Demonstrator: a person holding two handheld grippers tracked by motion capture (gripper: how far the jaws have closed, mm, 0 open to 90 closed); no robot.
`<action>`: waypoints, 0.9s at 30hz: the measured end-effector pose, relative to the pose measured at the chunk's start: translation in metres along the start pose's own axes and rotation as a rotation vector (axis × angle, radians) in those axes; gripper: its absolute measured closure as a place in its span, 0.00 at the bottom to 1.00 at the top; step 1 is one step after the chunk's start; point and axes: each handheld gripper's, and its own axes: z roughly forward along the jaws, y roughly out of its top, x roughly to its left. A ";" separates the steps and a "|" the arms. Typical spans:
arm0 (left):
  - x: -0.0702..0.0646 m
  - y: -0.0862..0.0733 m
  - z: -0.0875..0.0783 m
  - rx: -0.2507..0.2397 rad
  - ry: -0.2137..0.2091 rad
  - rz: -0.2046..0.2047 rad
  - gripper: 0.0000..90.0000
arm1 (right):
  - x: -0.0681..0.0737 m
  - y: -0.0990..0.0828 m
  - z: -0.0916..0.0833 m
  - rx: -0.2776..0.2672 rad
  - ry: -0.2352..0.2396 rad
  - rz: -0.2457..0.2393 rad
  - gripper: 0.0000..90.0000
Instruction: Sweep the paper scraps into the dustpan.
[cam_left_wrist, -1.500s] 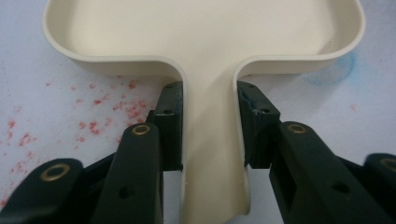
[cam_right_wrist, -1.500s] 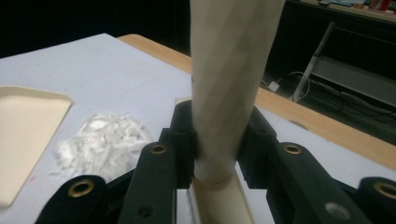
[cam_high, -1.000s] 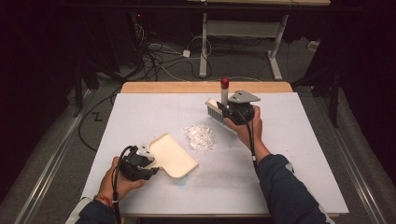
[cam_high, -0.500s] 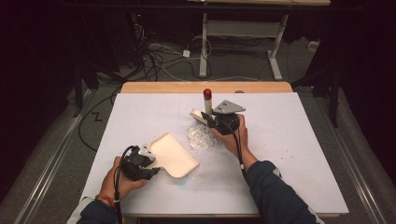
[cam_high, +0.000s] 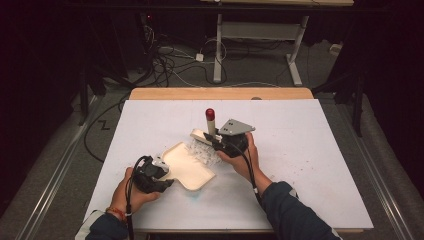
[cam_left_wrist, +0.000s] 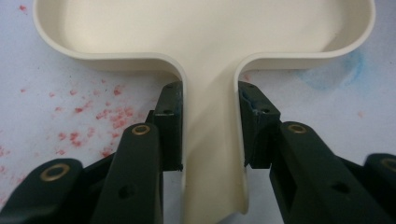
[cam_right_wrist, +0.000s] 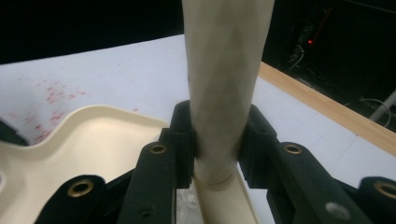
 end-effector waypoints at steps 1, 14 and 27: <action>0.000 0.000 0.000 0.000 0.000 0.000 0.70 | 0.000 0.000 0.000 0.000 0.000 0.000 0.79; -0.002 0.007 0.005 0.014 -0.008 0.009 0.70 | 0.036 0.009 -0.002 -0.010 0.121 -0.060 0.79; -0.003 0.006 0.006 0.019 -0.002 0.017 0.70 | 0.034 0.026 -0.012 -0.067 0.099 -0.066 0.79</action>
